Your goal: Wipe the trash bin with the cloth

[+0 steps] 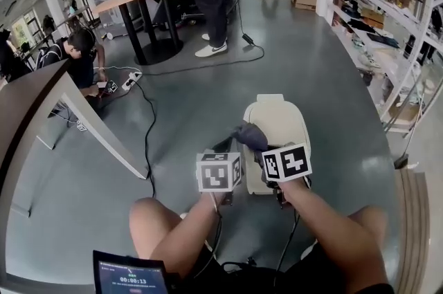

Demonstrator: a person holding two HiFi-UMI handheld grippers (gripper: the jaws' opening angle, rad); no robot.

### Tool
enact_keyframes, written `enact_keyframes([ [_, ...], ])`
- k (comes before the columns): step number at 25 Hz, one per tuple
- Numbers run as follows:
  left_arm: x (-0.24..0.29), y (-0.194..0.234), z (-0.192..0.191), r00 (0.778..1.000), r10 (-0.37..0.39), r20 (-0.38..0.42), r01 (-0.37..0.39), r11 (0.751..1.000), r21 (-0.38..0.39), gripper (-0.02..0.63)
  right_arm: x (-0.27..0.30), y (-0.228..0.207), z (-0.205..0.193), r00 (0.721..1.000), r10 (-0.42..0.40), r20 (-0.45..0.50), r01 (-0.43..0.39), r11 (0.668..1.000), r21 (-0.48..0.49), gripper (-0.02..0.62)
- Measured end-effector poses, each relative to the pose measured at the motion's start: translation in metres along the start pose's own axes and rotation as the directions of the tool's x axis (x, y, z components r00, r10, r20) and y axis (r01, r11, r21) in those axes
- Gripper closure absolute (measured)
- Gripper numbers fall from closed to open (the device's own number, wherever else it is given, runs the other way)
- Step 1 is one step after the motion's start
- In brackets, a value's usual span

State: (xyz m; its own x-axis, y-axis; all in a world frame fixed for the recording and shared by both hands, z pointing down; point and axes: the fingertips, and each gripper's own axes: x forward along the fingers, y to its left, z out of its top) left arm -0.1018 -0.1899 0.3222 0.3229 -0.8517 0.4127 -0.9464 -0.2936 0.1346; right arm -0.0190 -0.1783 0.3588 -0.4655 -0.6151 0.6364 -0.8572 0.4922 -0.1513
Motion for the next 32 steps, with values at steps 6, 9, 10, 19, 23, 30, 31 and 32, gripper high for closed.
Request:
enact_keyframes([
  [6, -0.001, 0.004, -0.007, 1.0, 0.004, -0.026, -0.004, 1.0, -0.006, 0.607, 0.007, 0.006, -0.005, 1.0, -0.023, -0.011, 0.023, 0.999, -0.05, 0.482],
  [9, -0.001, 0.002, -0.006, 1.0, 0.004, -0.024, -0.004, 1.0, 0.002, 0.607, 0.005, 0.006, -0.004, 1.0, -0.025, -0.003, 0.025, 0.998, -0.056, 0.482],
  [10, -0.001, 0.001, -0.006, 1.0, 0.004, -0.025, -0.004, 1.0, 0.002, 0.607, 0.004, 0.006, -0.004, 1.0, -0.025, -0.001, 0.025, 0.998, -0.057, 0.482],
  [19, 0.006, -0.007, -0.009, 0.999, -0.015, -0.036, 0.015, 1.0, 0.011, 0.607, -0.005, -0.016, -0.01, 0.999, -0.038, 0.004, 0.039, 0.999, -0.036, 0.482],
  [23, 0.007, -0.012, -0.01, 0.999, -0.026, -0.038, 0.026, 1.0, 0.016, 0.607, -0.014, -0.029, -0.013, 0.998, -0.055, 0.015, 0.055, 0.998, -0.033, 0.482],
  [30, 0.008, -0.023, -0.011, 0.997, -0.052, -0.049, 0.054, 0.998, 0.038, 0.607, -0.027, -0.049, -0.017, 0.995, -0.096, 0.025, 0.096, 0.995, -0.002, 0.482],
  [31, 0.008, -0.025, -0.01, 0.997, -0.055, -0.049, 0.057, 0.998, 0.04, 0.607, -0.029, -0.051, -0.018, 0.994, -0.101, 0.027, 0.101, 0.995, -0.001, 0.482],
  [32, 0.008, -0.027, -0.01, 0.997, -0.059, -0.048, 0.061, 0.997, 0.041, 0.607, -0.031, -0.054, -0.019, 0.994, -0.107, 0.03, 0.107, 0.994, 0.001, 0.482],
])
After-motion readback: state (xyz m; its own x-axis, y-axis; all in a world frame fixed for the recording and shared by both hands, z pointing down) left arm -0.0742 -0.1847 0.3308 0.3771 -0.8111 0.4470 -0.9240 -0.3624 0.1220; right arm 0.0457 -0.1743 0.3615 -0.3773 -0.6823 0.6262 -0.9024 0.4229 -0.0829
